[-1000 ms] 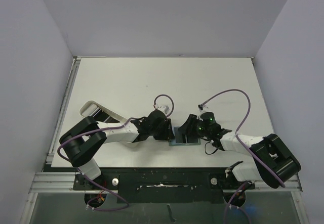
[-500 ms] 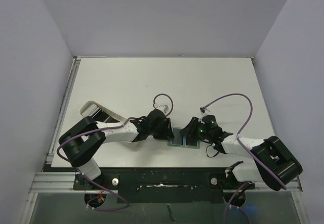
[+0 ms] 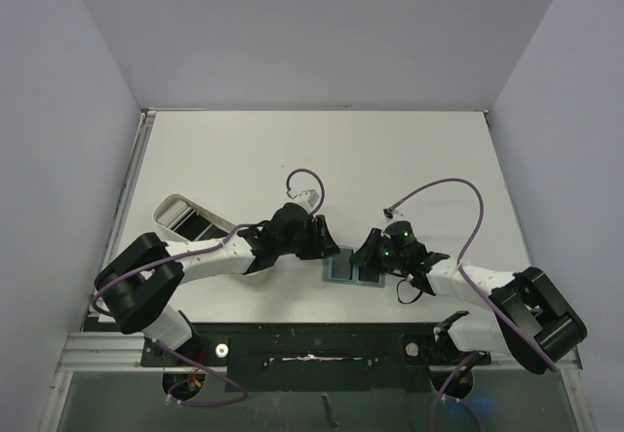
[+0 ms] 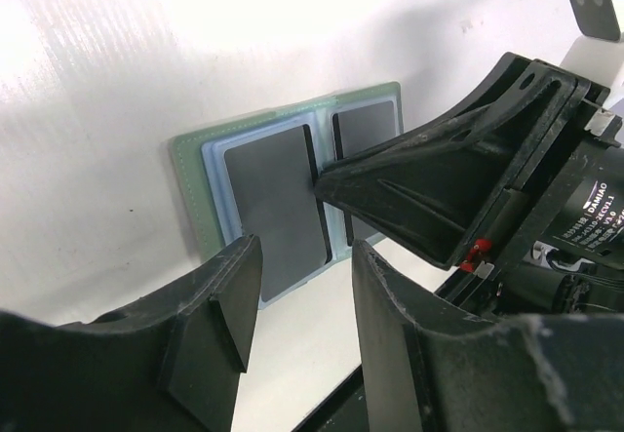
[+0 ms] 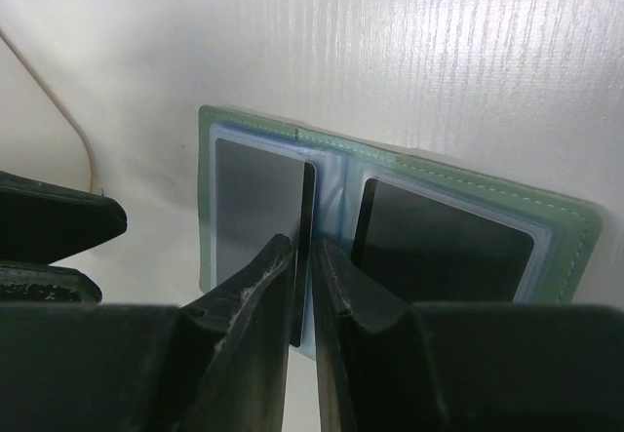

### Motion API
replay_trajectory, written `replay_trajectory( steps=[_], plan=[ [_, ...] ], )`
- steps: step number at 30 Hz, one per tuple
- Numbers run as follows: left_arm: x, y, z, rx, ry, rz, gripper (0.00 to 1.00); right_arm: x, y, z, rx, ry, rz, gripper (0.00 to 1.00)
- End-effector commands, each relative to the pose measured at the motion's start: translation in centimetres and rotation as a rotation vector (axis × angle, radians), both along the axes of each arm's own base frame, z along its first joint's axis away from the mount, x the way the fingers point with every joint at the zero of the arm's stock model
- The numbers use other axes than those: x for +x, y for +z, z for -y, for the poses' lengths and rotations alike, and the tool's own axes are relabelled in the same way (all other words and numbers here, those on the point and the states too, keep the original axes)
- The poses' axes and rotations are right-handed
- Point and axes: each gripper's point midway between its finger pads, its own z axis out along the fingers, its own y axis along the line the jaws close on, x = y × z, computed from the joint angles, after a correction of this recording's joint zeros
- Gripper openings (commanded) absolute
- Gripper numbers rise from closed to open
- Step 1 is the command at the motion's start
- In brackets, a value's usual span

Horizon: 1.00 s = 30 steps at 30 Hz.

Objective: Put the credit cards into the card holder
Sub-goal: Insert the credit card into the card holder.

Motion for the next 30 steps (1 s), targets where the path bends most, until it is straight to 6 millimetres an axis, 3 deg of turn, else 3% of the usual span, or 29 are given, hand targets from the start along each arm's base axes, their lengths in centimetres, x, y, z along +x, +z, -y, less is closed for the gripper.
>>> replay_trajectory(
  steps=[1,10,30],
  plan=[
    [0.3,2.0,1.2,-0.13,-0.011,0.018,0.41,1.0,0.6,-0.4,-0.015,0.001,0.028,0.15],
    [0.0,0.1,1.9,-0.127,-0.033,-0.03,0.43,-0.6,-2.7,1.0,-0.108,-0.018,-0.055,0.06],
    [0.8,-2.2,1.1,-0.047,0.018,-0.043,0.44,-0.9,-3.0,1.2,-0.106,-0.027,-0.053,0.05]
  ],
)
